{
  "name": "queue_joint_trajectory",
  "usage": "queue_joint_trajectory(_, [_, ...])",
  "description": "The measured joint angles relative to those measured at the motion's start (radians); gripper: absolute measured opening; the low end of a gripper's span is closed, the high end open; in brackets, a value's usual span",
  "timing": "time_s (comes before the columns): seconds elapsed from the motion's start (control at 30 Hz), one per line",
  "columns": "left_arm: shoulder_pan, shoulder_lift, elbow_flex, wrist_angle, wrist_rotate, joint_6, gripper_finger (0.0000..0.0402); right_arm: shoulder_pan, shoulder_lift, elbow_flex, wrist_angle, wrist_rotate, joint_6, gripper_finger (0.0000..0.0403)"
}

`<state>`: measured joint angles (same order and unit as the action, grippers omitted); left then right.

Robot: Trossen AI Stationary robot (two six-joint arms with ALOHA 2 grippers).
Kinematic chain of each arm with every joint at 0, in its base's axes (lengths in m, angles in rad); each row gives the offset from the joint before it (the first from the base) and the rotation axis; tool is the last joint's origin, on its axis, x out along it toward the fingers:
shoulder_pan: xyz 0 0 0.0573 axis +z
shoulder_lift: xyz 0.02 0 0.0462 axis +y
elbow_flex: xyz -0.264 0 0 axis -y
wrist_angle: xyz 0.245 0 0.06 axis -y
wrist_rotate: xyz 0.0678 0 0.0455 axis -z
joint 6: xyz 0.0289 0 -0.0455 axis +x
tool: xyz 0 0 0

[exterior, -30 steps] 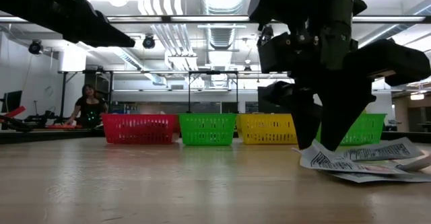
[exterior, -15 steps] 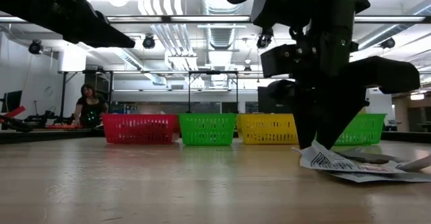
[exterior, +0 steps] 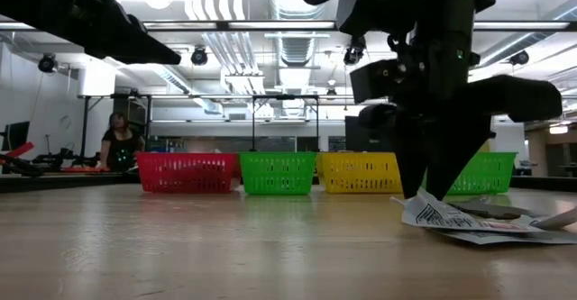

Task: Pick & Place First Aid Supplies
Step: Put the ointment pack into the left green basket

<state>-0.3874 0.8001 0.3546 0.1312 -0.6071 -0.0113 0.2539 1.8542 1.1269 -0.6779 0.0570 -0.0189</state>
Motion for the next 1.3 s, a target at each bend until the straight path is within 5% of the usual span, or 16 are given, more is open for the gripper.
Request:
queue_joint_trajectory(0.37, [0.0,0.0,0.0,-0.002,0.0,0.0,0.0151,0.0,0.0,0.074,-0.073,-0.034,0.105,0.0131])
queue_joint_trajectory(0.57, [0.0,0.0,0.0,-0.004,0.0,0.0,0.0151,0.002,-0.001,0.087,-0.076,-0.147,0.259,0.0144])
queue_joint_trajectory(1.3, [0.0,0.0,0.0,-0.004,0.0,0.0,0.0151,0.003,0.0,0.08,-0.021,-0.155,0.875,0.0137])
